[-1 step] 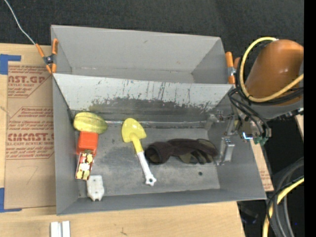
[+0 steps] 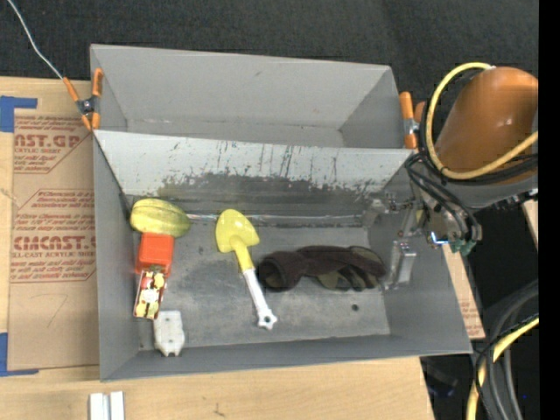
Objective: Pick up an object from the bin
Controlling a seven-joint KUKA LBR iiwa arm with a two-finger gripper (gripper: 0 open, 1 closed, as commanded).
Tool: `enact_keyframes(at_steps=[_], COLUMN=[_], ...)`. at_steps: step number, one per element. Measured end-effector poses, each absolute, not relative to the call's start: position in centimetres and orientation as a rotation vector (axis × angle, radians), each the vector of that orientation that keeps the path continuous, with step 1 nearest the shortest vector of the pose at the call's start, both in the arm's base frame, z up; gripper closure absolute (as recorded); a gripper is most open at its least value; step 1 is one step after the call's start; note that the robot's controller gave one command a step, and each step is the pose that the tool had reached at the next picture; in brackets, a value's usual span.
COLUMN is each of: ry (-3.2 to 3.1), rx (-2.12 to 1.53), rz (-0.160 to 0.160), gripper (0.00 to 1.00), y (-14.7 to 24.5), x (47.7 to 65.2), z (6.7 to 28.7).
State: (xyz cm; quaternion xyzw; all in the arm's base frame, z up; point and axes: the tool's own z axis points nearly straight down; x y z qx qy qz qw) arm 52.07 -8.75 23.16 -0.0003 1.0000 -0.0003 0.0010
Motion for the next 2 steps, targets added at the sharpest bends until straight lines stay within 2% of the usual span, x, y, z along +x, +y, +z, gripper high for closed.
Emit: enact_keyframes(at_steps=[1, 2], ry=[3.136, 3.138], rx=[0.138, 0.113], rz=[0.002, 0.000], gripper=[0.00, 0.00], y=[-5.2, -4.2], x=[54.9, 55.4], z=[12.4, 14.1])
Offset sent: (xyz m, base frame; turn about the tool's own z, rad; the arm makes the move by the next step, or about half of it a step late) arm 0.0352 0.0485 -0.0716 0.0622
